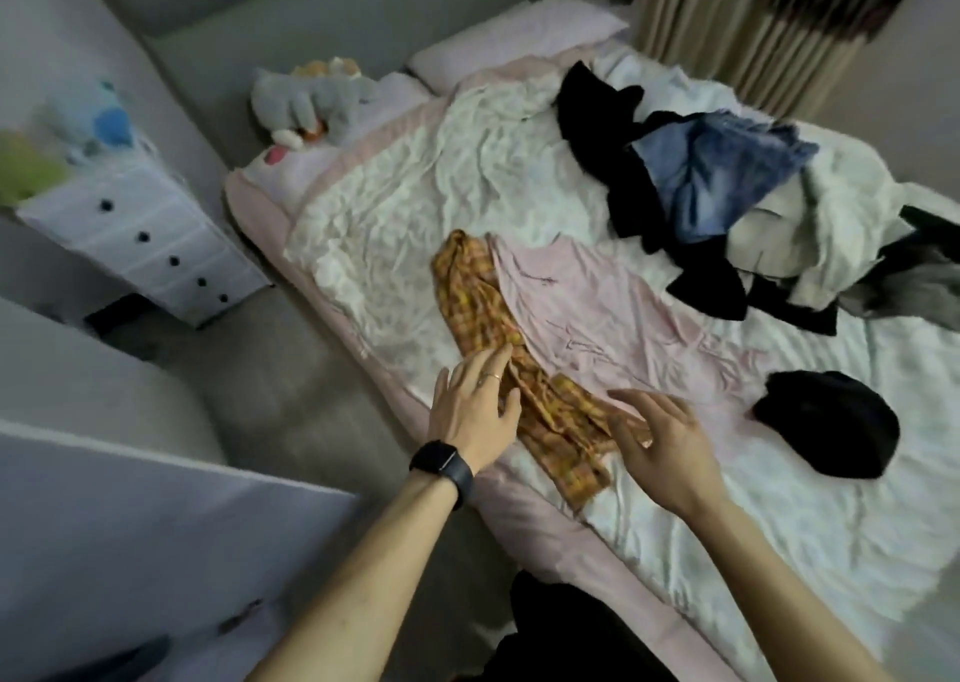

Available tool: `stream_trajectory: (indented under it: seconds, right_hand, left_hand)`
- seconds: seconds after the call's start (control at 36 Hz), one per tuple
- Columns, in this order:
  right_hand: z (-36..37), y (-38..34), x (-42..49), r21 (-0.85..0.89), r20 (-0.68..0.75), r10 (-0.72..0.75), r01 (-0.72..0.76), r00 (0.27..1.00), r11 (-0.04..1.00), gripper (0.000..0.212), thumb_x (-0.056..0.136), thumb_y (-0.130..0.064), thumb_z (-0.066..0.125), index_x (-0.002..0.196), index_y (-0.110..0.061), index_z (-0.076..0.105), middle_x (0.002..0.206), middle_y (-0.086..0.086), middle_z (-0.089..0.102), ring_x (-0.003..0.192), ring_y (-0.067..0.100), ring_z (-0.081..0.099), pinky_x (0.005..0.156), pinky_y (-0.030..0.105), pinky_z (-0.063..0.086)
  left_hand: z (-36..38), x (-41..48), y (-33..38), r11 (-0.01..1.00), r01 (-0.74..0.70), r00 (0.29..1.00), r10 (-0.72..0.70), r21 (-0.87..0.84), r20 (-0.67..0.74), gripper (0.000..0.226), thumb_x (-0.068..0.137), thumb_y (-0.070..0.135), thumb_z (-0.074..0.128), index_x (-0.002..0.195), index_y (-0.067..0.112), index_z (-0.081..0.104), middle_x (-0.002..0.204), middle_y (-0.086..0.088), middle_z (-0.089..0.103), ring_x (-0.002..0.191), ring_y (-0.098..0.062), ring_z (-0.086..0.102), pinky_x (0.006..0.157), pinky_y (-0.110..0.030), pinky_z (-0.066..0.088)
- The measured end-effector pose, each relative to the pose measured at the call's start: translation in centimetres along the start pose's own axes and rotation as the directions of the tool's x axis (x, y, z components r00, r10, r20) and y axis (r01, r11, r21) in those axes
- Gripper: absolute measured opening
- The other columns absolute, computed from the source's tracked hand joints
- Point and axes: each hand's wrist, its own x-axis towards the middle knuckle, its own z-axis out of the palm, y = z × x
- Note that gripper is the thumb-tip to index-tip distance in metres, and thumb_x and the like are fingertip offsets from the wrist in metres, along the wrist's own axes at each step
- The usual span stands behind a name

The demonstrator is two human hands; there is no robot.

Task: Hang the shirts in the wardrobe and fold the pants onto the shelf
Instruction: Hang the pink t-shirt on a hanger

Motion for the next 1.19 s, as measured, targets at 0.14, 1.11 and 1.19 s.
stream_trajectory:
  seconds: [0.14,1.11,1.19]
  right_hand:
    - [-0.8,4.6,5.1,0.016,0.03,0.108,-0.108,0.994,0.994,0.029,0.095,-0.025,0.069,0.123,-0.02,0.07,0.124,0.0,0.07,0.117,0.031,0.055,0.097,0.035,0.039]
    - [21.6,12.8,29.2,0.379,0.089,-0.031,-0.005,0.996,0.925,0.016,0.093,-0.024,0.066,0.109,-0.027,0.064,0.094,-0.003,0.061,0.08,0.02,0.059,0.068,0.034,0.047]
    - [18.7,14.2,24.5,0.412,0.159,0.01,-0.075,0.987,0.908,0.015,0.092,-0.028,0.069,0.104,-0.035,0.062,0.092,-0.016,0.059,0.078,0.004,0.057,0.066,0.031,0.05]
  left_hand:
    - [2.9,6.6,2.2,0.998,-0.031,0.996,0.026,0.063,0.091,0.057,0.099,0.039,0.048,0.153,0.027,0.038,0.158,0.004,0.036,0.144,-0.018,0.033,0.118,-0.039,0.023]
    - [16.5,31.6,-6.1,0.56,0.636,0.757,-0.585,-0.531,0.29,0.074,0.079,0.063,0.073,0.137,0.022,0.052,0.12,0.012,0.06,0.11,-0.011,0.061,0.092,-0.027,0.051]
    - [16.8,30.0,-3.3,0.591,0.582,0.807,-0.506,-0.558,0.306,0.025,0.087,0.031,0.078,0.108,0.021,0.069,0.098,0.014,0.071,0.1,-0.011,0.068,0.075,-0.013,0.051]
